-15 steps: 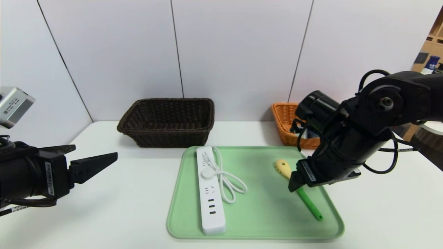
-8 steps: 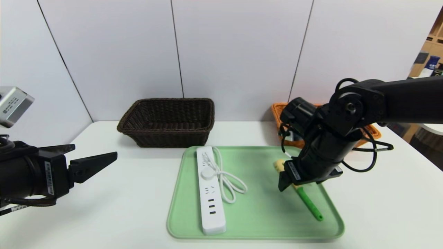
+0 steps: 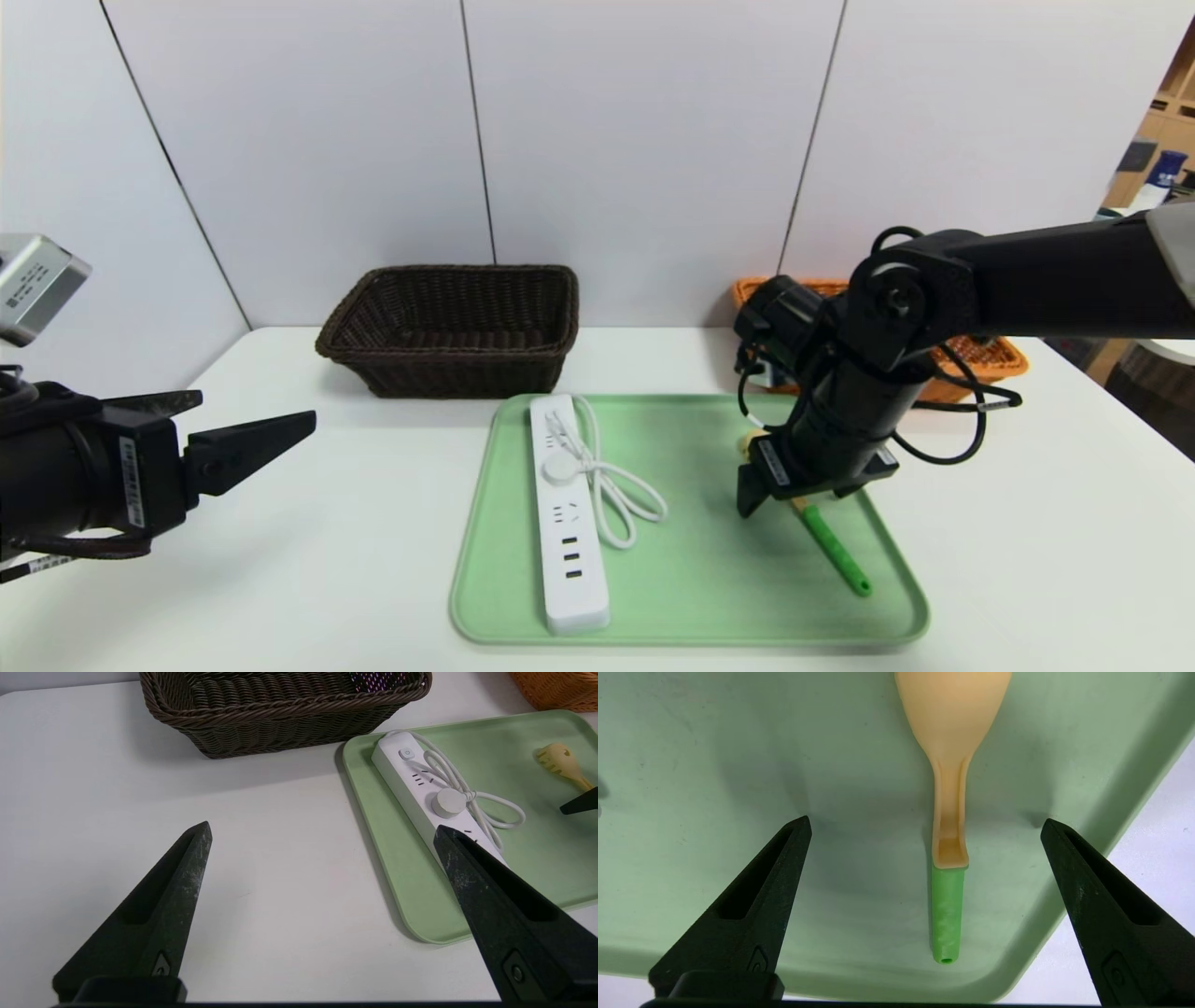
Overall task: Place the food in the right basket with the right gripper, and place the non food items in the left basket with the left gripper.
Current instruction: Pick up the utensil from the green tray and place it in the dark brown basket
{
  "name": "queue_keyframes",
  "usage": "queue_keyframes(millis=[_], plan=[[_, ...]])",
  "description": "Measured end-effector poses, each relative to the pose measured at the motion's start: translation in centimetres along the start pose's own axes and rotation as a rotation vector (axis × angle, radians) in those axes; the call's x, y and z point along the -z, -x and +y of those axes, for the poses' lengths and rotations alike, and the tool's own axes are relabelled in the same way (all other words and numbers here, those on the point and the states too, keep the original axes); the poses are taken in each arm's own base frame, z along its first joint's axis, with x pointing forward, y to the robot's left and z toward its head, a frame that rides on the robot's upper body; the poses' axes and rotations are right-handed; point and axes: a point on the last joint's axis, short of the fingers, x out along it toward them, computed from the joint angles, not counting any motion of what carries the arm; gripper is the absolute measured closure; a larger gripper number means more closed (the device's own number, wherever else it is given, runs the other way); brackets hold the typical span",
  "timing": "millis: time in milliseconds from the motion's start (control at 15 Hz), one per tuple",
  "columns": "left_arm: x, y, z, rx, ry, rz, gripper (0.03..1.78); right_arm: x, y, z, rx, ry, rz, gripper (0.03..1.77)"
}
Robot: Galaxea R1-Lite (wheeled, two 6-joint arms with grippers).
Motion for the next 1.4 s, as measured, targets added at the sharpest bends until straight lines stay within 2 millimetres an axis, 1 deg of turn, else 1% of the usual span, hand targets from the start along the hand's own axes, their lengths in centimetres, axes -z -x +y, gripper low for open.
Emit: queue_keyframes(millis=[800, 867, 933, 1067, 1267, 1333, 1400], plan=[[-0.02, -0.28, -0.01, 0.001, 0.002, 0.007, 0.12, -0.44, -0.54, 0.13, 0.002, -0.004, 0.005, 0.1], [-0.03, -0.28, -0.01, 0.001, 0.002, 0.006, 0.12, -0.46, -0.58, 0.14, 0.002, -0.002, 0.006, 0.22], [-0.03, -0.28, -0.01, 0.0, 0.002, 0.006, 0.12, -0.49, -0.57, 0.16, 0.002, -0.002, 0.004, 0.41], [-0.02, -0.29, 0.0, -0.001, 0.003, 0.006, 0.12, -0.59, -0.6, 0.17, 0.001, -0.003, 0.003, 0.7], [-0.04, -0.31, -0.01, -0.001, 0.003, 0.005, 0.12, -0.68, -0.76, 0.21, 0.002, -0.004, 0.005, 1.02], [-0.05, -0.31, -0.01, 0.0, 0.003, 0.005, 0.12, -0.69, -0.81, 0.22, 0.002, -0.005, 0.007, 1.26], [-0.1, -0.29, -0.02, 0.0, 0.004, 0.003, 0.12, -0.71, -0.84, 0.22, 0.003, -0.006, 0.007, 1.73]])
